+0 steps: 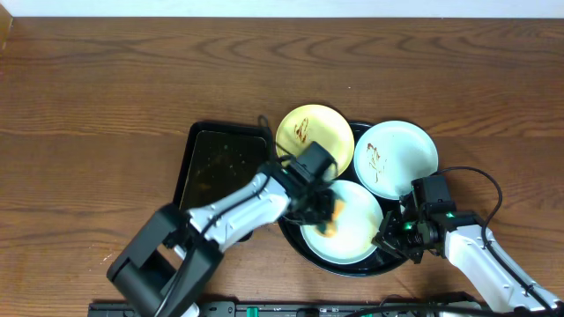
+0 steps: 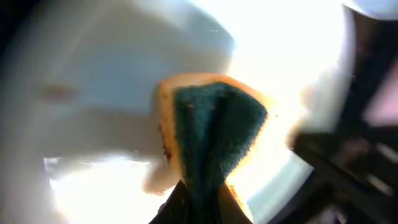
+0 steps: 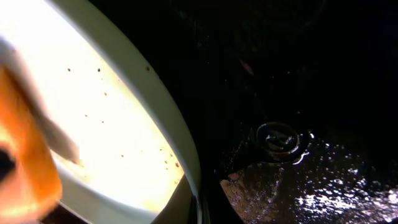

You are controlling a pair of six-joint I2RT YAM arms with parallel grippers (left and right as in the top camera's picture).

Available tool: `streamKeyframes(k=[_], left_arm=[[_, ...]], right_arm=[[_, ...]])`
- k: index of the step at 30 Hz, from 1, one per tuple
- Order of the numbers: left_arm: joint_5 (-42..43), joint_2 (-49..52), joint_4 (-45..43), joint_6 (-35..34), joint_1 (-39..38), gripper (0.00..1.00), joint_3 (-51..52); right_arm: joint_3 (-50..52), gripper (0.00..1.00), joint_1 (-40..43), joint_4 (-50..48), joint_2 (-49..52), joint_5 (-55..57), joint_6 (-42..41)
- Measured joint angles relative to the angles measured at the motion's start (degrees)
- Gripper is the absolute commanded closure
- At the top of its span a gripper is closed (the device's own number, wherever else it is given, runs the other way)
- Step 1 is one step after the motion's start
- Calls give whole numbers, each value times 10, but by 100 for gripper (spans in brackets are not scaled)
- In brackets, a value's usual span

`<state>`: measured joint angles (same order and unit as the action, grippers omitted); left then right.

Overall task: Clean dirty plates on tray and stack at the side
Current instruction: 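Scrub the front light-blue plate with the sponge in the left gripper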

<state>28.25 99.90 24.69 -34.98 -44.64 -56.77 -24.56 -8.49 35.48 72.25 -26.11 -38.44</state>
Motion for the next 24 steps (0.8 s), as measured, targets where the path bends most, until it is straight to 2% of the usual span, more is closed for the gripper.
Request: streamKeyframes(k=[7,12,17,24], left_arm=[[78,-9,-60,-21,-57,92,0],[78,9,-91,-44,-57,93,0],[81,75,-128,-65,-57,93,0],[147,120,-155,-81,-49,93,-13]], right_arm=[[0,99,0,0,0,0,-1],[0,99,0,0,0,0,-1],[0,99,0,0,0,0,-2],[0,99,0,1,-2,4,-1]])
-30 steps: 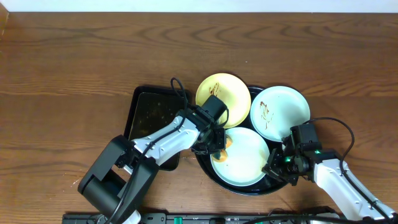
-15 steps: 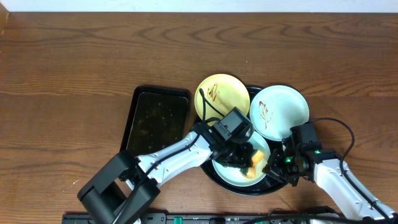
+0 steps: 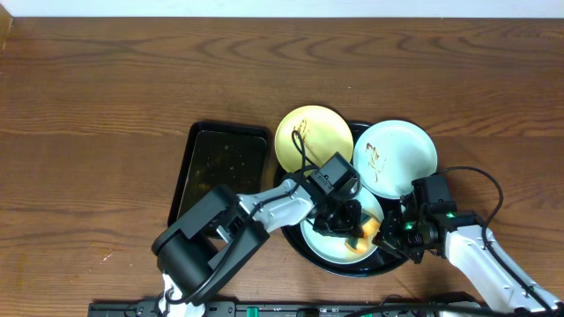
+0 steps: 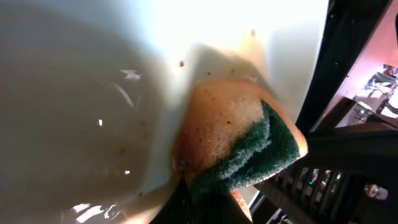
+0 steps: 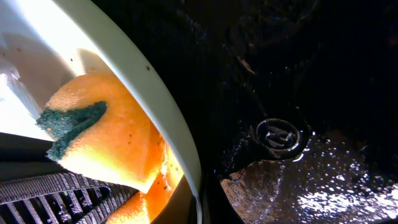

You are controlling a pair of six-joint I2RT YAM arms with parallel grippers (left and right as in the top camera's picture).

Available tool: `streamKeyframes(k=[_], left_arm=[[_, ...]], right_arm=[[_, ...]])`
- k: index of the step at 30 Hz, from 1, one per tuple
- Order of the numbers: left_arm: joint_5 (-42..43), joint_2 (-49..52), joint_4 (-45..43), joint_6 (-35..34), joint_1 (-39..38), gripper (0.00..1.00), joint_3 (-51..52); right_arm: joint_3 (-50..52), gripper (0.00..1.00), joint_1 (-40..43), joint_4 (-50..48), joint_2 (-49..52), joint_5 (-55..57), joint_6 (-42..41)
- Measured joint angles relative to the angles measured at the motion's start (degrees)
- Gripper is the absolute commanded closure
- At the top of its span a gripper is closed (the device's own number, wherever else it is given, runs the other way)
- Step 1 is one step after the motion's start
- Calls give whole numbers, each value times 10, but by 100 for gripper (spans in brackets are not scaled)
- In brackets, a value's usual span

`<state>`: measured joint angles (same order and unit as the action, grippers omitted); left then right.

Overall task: Clean dirty plates on tray and stack at the side
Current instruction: 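Scrub the front light-blue plate with the sponge in the left gripper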

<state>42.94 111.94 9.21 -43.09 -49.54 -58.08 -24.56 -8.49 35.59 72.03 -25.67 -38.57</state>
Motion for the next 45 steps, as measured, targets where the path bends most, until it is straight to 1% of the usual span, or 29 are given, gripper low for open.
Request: streamKeyframes(k=[3,7,11,15,20,29,32,35,37,41,45], left_arm=[[-3,0,16,-2,1,93,-6],[-27,-13,86,1,10,93,-14],[-79,-39,155,19,37,93,-12],[-143,-59,184,40,71,93,-11],[-191,-69,202,55,98,93,-11],[-203,-68,210,70,93,93,-21],[-224,-65,219,73,75,93,-33],[-241,-59,216,73,40,93,-49],[-240,-56,201,71,16,93,-56],[-217,-52,144,58,-27,93,-57],[-203,-50,110,48,-37,93,-57]], right_arm=[[0,99,0,0,0,0,0],[0,99,0,3,0,-1,0],[0,99,0,3,0,-1,0],[0,99,0,3,0,-1,0],[0,99,0,3,0,-1,0],[0,99,0,3,0,-3,-3],[0,99,0,3,0,-3,-3],[0,99,0,3,0,-1,-3],[0,99,0,3,0,-1,-3],[0,99,0,3,0,-1,-3],[0,99,0,3,0,-1,-3]])
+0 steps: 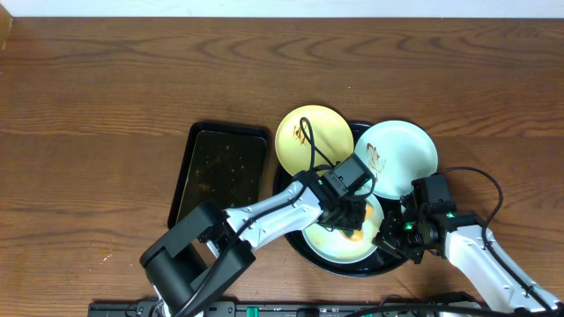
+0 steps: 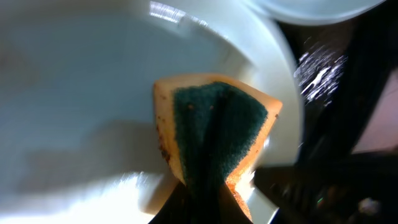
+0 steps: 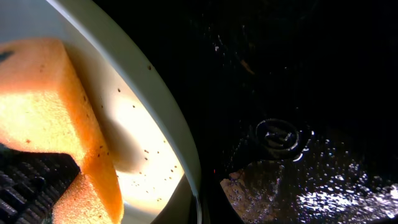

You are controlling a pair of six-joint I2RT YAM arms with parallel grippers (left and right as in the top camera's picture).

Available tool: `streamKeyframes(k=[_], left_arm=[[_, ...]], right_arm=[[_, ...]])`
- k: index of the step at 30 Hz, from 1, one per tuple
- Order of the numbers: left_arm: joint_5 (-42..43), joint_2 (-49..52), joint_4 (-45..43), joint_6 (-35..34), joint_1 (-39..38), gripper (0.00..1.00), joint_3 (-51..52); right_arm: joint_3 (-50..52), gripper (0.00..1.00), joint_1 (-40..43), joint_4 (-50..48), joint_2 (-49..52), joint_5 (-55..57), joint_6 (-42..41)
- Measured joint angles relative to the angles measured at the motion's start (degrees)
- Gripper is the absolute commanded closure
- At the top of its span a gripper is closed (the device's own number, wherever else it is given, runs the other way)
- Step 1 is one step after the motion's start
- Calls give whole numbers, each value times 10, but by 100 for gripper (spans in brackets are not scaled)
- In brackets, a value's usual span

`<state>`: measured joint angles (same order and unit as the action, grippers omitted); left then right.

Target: Clean dirty plates on tray and stack at the side

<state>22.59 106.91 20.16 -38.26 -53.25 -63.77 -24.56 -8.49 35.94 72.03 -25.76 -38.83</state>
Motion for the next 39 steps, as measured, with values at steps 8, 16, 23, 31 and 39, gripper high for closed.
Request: streamKeyframes(k=[8,16,23,31,39], left_arm=[[3,23,-74,-10,15,93,0],[10,43,-28,-9,37,92,-15],[-25,38,82,15,80,93,-35],[-86,30,169,42,105,93,-48],[-129,30,225,51,96,93,-60]], right_arm=[[0,99,0,0,0,0,-1],[0,99,0,1,0,0,-2],[0,99,0,1,0,0,-2],[0,99,0,1,0,-1,-2],[0,99,0,-4,0,-19,-2]])
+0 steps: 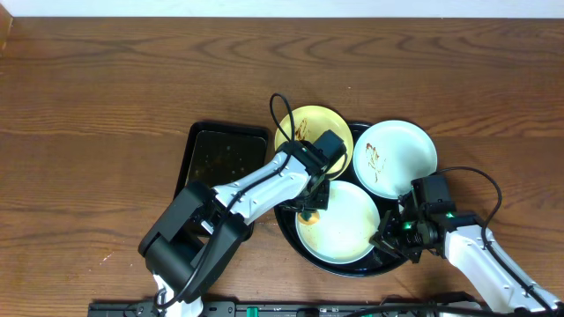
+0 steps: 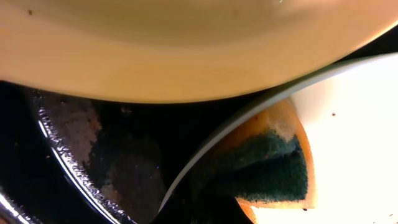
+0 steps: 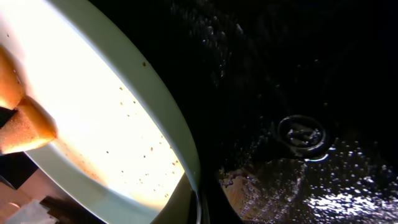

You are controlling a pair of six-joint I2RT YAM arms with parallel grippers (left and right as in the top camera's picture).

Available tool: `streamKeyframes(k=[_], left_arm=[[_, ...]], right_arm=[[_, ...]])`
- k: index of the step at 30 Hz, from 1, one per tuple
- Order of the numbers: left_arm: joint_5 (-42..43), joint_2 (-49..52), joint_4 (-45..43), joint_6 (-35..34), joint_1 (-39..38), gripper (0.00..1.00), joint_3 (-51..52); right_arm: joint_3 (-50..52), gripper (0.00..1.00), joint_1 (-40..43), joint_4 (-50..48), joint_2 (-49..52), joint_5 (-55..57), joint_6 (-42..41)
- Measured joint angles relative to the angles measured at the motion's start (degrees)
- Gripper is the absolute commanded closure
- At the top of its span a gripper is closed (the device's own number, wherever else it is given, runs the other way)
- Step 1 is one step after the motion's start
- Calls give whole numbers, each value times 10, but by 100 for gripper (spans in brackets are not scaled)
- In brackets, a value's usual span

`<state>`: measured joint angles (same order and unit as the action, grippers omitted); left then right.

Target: Clean dirty plates on tray and stack at the side

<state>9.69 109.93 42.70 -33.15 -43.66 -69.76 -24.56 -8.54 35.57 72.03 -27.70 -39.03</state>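
Note:
Three plates sit on a round black tray (image 1: 291, 231): a yellow one (image 1: 304, 130) with brown smears, a pale one (image 1: 401, 150) with a smear, and a pale front plate (image 1: 344, 224) with small specks. My left gripper (image 1: 310, 206) is shut on an orange sponge with a green pad (image 2: 273, 168), pressed at the front plate's left rim (image 2: 249, 115), just under the yellow plate (image 2: 186, 50). My right gripper (image 1: 393, 239) is shut on the front plate's right rim (image 3: 186, 162). The sponge (image 3: 25, 127) shows at the plate's far side.
A rectangular black tray (image 1: 220, 167) with wet spots lies left of the round one. The round tray's floor (image 3: 298, 93) is wet and grimy. Brown wooden table (image 1: 106, 106) lies all around, and the left arm's cable loops above the yellow plate.
My left gripper has moved with the sponge from the right part of the front plate to its left rim, beside the yellow plate. The right gripper has kept its hold on the rim.
The sponge was first pressed on the left middle of the front plate, then on its lower right near my right gripper, then on the upper right, and now on the left rim. My right gripper held the plate's rim at every moment.

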Motion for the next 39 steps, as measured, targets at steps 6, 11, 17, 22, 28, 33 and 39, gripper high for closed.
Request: streamKeyframes(k=[6,11,17,22,28,33,39], left_arm=[[-14,-6,14,2,0,93,0],[-33,-26,37,17,0,93,-3],[-107,-54,77,34,-10,93,-12],[-167,-69,114,34,-21,92,-28],[-226,-103,159,34,1,92,-33],[-238,-133,161,34,37,93,-33],[-240,-154,172,34,83,93,-33]], right_arm=[[0,99,0,-1,0,-12,0],[0,99,0,-1,0,-17,0],[0,99,0,4,0,-6,-1],[0,99,0,1,0,12,-4],[1,99,0,-5,0,16,-4],[0,99,0,-2,0,17,-4],[-28,99,0,27,0,44,3]])
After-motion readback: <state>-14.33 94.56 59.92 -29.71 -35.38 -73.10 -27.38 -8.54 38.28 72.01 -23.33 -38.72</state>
